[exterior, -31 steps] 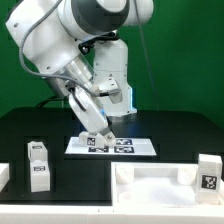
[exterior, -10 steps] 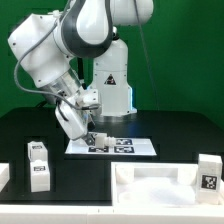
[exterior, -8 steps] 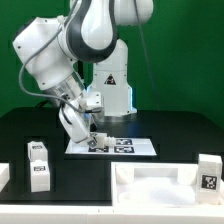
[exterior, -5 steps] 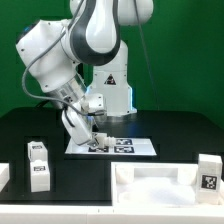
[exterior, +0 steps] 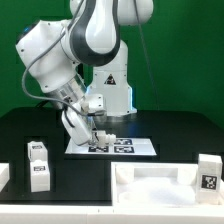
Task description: Assemble square table
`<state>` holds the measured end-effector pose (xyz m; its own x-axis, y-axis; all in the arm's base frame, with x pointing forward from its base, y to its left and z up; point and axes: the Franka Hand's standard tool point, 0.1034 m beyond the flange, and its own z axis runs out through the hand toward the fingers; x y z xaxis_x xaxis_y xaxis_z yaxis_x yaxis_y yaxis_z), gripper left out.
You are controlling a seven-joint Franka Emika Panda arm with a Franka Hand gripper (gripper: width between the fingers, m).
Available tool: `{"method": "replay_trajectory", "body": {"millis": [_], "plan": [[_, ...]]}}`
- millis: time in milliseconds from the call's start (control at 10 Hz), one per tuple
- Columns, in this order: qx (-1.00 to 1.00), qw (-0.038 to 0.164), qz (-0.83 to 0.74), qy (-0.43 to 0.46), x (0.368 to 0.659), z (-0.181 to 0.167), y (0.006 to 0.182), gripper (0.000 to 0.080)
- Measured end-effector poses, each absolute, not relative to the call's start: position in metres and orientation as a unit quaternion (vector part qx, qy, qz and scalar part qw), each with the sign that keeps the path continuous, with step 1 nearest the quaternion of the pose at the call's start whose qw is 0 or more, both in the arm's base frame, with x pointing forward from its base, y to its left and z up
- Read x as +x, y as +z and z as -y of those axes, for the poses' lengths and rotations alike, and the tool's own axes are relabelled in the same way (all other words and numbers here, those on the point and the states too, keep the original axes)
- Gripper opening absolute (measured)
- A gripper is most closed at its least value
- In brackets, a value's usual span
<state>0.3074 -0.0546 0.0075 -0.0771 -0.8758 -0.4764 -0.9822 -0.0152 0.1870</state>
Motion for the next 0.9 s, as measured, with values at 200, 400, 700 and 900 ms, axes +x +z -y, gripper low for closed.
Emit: {"method": "replay_trajectory", "body": {"millis": [200,400,700,900], "plan": [[-0.703,0.111,-0.665,0.228,0.335,0.046,0.016,0.0279],[-0.752,0.118,-0.614,0.21,0.365,0.032,0.028,0.0279],[-0.827,0.131,-0.511,0.194,0.377,0.026,0.036,0.0281],[-0.859,0.143,-0.455,0.186,0.376,0.027,0.036,0.0281]]}}
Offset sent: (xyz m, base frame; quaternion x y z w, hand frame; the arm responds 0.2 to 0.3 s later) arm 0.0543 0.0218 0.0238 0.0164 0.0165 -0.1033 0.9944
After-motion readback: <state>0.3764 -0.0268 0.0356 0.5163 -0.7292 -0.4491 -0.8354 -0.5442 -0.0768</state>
